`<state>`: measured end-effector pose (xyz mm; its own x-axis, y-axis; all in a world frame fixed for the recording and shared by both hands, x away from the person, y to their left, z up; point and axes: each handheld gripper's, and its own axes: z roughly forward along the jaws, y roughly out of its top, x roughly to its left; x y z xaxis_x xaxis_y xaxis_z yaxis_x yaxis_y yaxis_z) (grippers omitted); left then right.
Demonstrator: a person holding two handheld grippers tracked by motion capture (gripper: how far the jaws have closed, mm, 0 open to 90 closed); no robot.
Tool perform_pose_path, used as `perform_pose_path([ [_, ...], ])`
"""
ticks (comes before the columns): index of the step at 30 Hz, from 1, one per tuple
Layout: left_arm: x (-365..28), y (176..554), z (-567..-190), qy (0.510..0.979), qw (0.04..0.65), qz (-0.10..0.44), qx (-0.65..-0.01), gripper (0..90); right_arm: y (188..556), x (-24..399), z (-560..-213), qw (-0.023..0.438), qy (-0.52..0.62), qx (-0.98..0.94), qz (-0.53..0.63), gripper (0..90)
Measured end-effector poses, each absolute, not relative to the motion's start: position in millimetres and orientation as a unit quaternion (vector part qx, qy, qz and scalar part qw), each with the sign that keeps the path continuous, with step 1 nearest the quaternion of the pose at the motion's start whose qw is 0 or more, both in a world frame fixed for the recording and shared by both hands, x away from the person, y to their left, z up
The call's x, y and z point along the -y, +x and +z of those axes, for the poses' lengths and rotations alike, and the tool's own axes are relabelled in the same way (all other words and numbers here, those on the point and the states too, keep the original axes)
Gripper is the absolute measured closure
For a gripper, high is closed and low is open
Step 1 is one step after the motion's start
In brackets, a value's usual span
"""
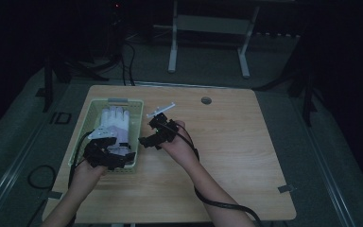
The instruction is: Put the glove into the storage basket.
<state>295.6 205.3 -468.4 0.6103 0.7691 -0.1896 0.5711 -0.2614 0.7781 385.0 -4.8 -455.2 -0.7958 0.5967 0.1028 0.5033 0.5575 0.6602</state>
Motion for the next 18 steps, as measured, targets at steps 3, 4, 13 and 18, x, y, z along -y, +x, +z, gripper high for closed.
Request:
perform_pose_path([
  [3,-197,295,-469,0.79,0.434,0.11,-0.418,1.8,383,14,-458,0.068,0.309,-0.882,0.349,16.0],
  [4,-193,295,-469,0.792,0.435,0.106,-0.414,1.8,382,17,-459,0.069,0.31,-0.882,0.349,16.0],
  [13,-158,288,-467,0.805,0.452,0.103,-0.369,1.8,376,52,-466,0.075,0.318,-0.878,0.35,16.1],
  [18,-139,286,-467,0.813,0.459,0.092,-0.346,1.8,372,70,-473,0.077,0.327,-0.873,0.354,16.0],
])
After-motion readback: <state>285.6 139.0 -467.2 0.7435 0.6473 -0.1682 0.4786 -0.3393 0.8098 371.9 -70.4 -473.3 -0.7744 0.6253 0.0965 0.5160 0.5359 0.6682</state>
